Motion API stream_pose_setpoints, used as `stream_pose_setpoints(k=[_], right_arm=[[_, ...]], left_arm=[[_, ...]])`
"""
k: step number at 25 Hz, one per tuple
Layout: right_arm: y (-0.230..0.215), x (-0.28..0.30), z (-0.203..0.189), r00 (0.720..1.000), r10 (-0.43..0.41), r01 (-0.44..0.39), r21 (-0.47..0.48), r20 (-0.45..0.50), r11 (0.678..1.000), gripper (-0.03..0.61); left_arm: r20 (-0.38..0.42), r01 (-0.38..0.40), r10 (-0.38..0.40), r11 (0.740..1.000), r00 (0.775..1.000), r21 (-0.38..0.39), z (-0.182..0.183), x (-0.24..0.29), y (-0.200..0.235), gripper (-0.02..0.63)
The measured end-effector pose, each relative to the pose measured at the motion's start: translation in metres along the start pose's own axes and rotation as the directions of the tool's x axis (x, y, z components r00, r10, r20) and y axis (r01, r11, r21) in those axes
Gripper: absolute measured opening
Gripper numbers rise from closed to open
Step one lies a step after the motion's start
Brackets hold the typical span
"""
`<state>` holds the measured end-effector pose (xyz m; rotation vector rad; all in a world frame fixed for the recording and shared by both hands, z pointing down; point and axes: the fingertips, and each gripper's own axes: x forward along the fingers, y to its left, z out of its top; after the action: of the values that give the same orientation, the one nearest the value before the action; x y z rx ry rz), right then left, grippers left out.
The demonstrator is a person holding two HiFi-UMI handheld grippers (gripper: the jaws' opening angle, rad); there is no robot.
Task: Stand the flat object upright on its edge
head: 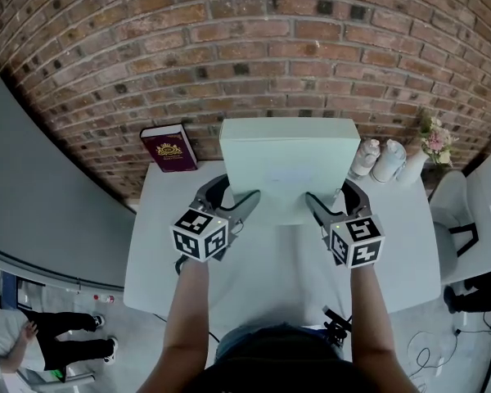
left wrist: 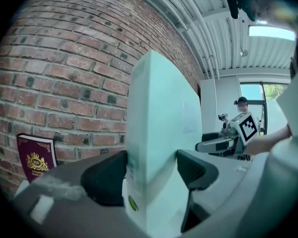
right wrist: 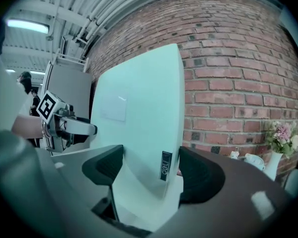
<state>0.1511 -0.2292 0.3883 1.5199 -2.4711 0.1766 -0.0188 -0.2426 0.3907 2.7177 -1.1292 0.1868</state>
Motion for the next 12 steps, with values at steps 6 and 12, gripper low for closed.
stream_pose_setpoints(k=[6,12], right_arm=[[-0.003,0.011,-0.008,1.000,-0.005,0.005,0.008,-0.010,1.000,0.347],[-0.007,0.024,-0.020,1.000,-0.017,0.017,0.003,-0.020,1.000,0.347]], left_arm=[[-0.002,-0.015,0.015,1.000,1.000,0.010,-0.006,0.007,0.007,0.316],[-0.023,-0.020,0.020,1.000,1.000,0.016,-0.018,0.017,0.017,0.316]])
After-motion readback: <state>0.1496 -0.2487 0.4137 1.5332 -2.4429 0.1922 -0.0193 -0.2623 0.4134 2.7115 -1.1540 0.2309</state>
